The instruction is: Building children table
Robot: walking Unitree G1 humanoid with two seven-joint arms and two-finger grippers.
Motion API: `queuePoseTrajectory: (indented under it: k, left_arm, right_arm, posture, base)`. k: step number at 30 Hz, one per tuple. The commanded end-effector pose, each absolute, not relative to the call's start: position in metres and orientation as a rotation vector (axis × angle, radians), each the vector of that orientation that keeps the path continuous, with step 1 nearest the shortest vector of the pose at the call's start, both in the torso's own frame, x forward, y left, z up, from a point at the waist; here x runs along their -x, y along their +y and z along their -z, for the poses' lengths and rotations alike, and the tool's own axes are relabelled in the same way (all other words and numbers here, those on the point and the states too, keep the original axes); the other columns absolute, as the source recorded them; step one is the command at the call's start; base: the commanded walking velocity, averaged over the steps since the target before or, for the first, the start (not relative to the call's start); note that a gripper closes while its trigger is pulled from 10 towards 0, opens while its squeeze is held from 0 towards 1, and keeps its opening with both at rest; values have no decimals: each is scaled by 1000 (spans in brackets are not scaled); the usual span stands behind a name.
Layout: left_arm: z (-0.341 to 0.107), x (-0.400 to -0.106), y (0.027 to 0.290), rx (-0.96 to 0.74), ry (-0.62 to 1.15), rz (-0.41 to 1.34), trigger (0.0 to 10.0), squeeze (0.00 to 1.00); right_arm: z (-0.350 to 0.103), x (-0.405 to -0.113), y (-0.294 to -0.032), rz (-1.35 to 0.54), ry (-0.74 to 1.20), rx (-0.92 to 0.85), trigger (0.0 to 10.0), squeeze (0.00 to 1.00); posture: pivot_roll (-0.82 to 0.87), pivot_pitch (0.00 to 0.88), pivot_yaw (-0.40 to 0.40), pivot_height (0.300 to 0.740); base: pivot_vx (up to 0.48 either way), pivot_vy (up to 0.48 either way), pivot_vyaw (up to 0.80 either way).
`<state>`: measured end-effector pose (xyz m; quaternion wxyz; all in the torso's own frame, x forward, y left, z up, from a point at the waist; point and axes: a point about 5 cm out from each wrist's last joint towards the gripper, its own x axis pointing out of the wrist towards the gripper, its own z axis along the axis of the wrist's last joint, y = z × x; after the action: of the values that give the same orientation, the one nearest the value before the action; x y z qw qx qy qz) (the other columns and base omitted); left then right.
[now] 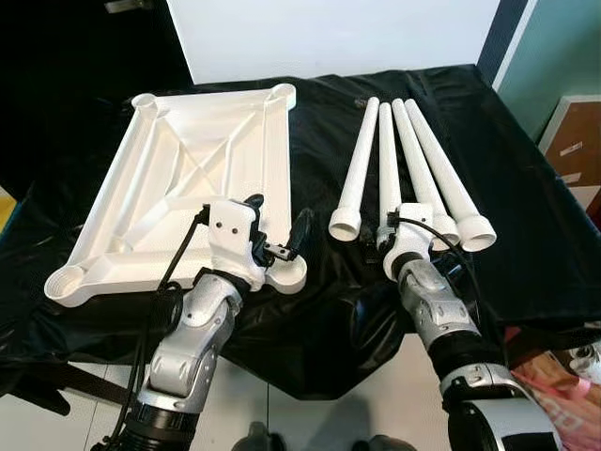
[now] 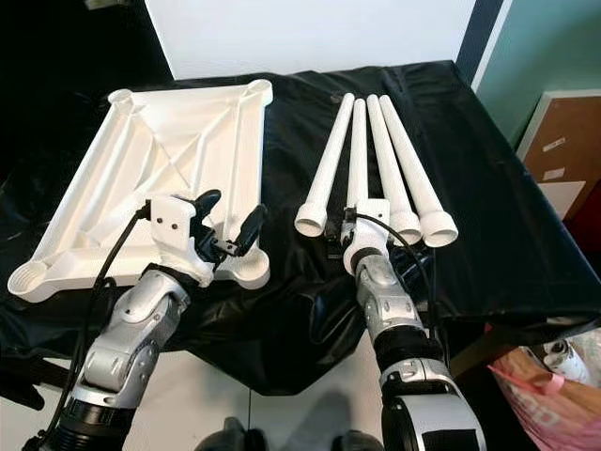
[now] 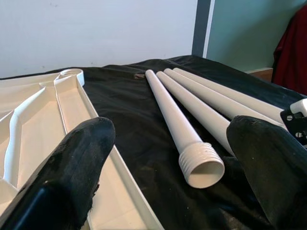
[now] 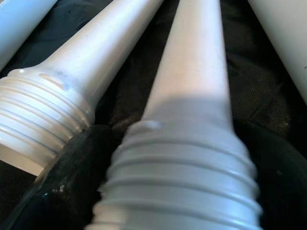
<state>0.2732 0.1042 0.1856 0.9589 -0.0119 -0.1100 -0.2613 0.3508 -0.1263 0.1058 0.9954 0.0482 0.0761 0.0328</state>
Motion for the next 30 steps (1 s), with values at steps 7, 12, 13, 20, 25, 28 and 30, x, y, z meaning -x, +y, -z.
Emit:
queuePoseTrajectory:
  k: [7, 12, 13, 20, 25, 28, 30]
  left_arm:
    - [-184, -270, 99, 8, -207, 629, 10000, 0]
    - [-184, -272, 100, 10, -196, 621, 10000, 0]
    - [-184, -272, 100, 13, -191, 617, 10000, 0]
    - [-180, -275, 99, 18, -163, 606, 10000, 0]
    - [-177, -278, 98, 38, -142, 600, 10000, 0]
    - [-175, -282, 97, 56, -121, 611, 10000, 0]
    - [-174, -286, 97, 87, -93, 636, 10000, 0]
  right_arm:
    - [-86, -344, -117, -78, 223, -85, 4784, 0]
    - [-87, -345, -113, -93, 218, -90, 0, 0]
    - [-87, -345, -112, -96, 215, -90, 0, 0]
    - [-87, -338, -116, -89, 167, -53, 10000, 0]
    - [-91, -332, -122, -69, 106, -55, 10000, 0]
    - [-96, -328, -128, -55, 66, -60, 10000, 0]
    - [-102, -321, -136, -35, 9, -64, 10000, 0]
  posture:
    - [51, 125, 56, 740]
    - [49, 124, 55, 740]
    - [49, 124, 55, 740]
    - [31, 112, 42, 740]
    - [27, 111, 43, 740]
    - [10, 104, 43, 740]
    - [3, 104, 46, 740]
  base:
    - [0, 0, 0]
    - [0, 0, 0]
    - [0, 0, 0]
    - [0, 0, 0]
    - [0, 0, 0]
    - [0, 0, 0]
    - [0, 0, 0]
